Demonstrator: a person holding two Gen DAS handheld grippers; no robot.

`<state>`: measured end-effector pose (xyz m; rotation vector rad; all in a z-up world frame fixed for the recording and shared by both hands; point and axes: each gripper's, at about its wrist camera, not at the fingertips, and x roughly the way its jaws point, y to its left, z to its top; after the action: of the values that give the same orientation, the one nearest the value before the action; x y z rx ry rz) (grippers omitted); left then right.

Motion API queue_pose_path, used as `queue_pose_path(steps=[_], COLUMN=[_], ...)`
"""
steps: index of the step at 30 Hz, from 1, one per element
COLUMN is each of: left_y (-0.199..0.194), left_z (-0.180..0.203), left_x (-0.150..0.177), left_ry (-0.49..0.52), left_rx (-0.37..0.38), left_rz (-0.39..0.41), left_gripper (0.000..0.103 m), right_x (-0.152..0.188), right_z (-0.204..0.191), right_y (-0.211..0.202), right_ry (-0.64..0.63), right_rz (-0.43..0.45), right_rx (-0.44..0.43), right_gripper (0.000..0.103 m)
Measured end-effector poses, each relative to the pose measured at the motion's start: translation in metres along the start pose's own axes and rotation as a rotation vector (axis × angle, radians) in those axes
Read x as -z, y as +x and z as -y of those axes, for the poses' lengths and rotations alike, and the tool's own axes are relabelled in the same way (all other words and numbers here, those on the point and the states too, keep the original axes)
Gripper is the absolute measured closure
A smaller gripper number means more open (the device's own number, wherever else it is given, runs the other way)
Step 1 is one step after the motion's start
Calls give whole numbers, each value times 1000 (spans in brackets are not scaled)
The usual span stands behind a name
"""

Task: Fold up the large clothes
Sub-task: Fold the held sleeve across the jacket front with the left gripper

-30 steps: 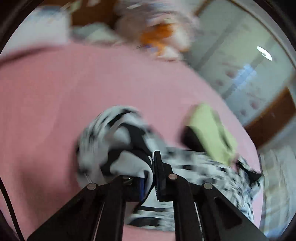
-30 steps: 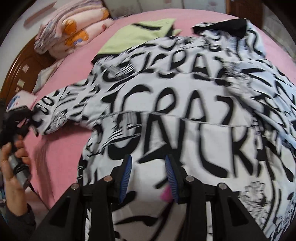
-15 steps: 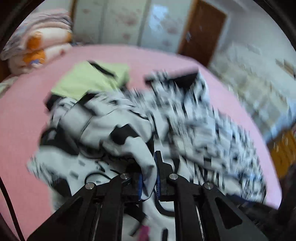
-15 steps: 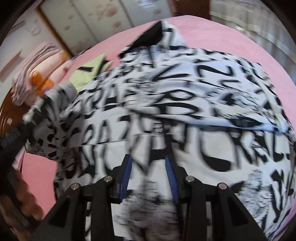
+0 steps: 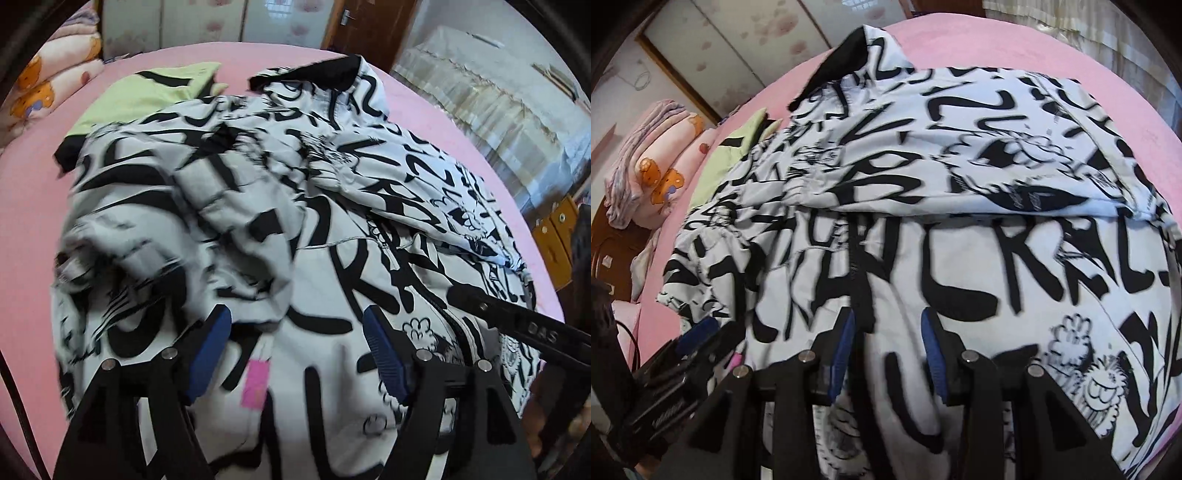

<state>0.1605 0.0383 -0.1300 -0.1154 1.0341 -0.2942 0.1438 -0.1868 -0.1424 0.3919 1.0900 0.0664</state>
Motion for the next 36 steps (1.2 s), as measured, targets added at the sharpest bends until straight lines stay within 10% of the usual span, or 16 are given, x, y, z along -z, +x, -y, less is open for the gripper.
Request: queue_pose_path(steps=[4,15,23,25,27,36], left_y=[-22,-45,-42,-43,-43,-48], left_z=[-25,-93,-108,-110,-110,-104], left_x=[3,29,31,31,30,27], left_ry=[-79,-239,-265,-272,-276,-253], left_rx=[-5,-63,-59,-57,-57,-48], left_rz=[23,29,23,26,30,61], left_gripper=[31,31,31,31,31,31], right_x=[0,-14,-10,-13,-18,-62], right_z=[-21,-120,-172,-181,-189,-150], right_y=[-2,15,85,93,88,-34], right_ry=[-57,-333,-515,-554,-588,-405], right_rz=[15,39,-59,-58,-35,340], right_rx=[2,-66,41,84,111,-90], right_gripper=[46,37,37,46,95,95])
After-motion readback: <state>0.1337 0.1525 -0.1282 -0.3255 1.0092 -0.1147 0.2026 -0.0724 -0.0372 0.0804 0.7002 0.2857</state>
